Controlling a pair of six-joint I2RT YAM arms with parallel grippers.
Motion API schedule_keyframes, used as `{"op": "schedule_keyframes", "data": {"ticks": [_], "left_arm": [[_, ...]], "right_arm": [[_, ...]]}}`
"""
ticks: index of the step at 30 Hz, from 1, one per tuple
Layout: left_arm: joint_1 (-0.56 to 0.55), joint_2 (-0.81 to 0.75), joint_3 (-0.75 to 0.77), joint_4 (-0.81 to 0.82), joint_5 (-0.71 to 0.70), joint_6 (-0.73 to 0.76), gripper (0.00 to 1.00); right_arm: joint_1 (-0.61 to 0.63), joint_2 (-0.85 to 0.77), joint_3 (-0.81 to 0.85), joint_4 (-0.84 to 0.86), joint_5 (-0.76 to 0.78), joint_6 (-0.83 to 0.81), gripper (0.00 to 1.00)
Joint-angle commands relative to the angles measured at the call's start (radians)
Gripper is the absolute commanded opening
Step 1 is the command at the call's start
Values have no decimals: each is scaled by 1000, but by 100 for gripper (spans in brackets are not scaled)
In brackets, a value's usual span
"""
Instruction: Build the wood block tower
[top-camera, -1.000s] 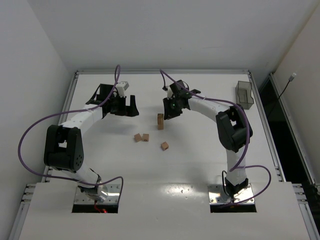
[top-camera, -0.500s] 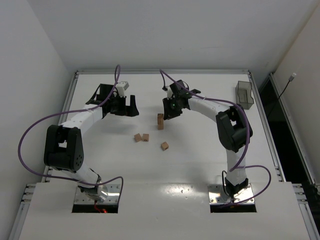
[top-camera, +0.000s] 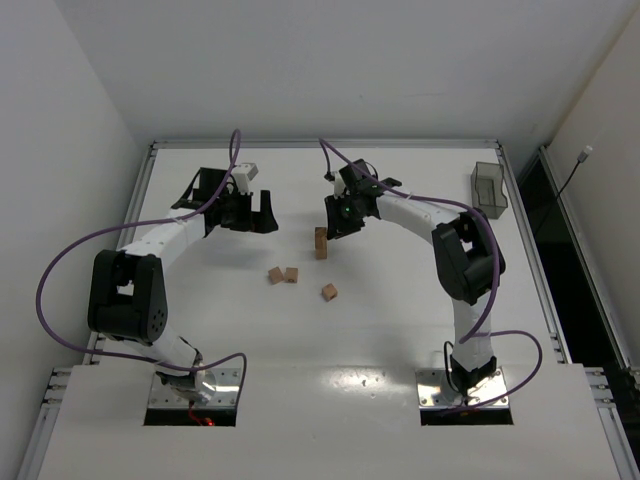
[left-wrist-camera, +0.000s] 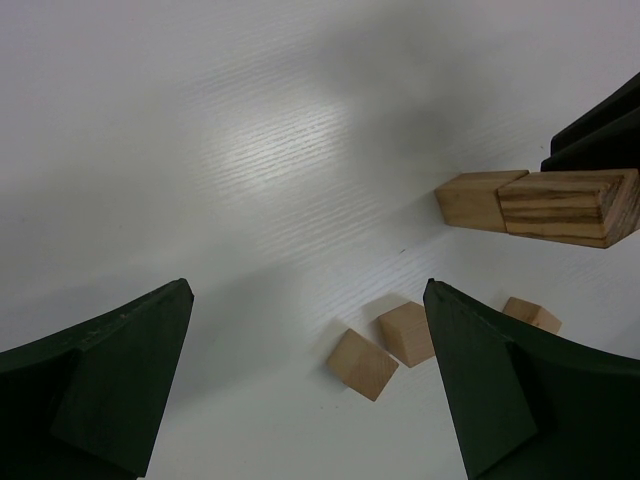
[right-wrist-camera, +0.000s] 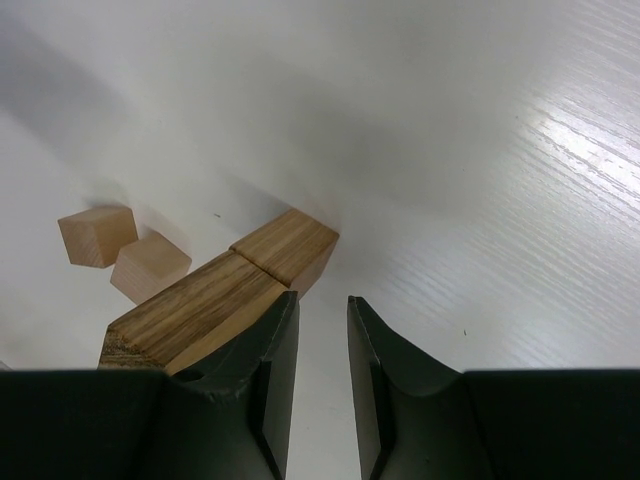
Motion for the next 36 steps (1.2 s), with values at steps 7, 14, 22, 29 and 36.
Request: {"op": "schedule_keyframes", "data": {"ticks": [7,14,22,29,36], "left_arm": [[3,-9,10,27,19,2,99],[3,-9,10,27,19,2,99],[3,-18,-8,27,10,2,99],[-23,0,-19,27,46,2,81],[-109,82,21,27,46,-27,55]], "right_arm": [[-3,-7,45,4,-28,-2,23],[-3,-7,36,4,-28,-2,25],[-13,-75,-47,33,46,17,15],[-44,-120,-112,47,87,26,13],[-76,-149,-142,58,98,17,16]]}}
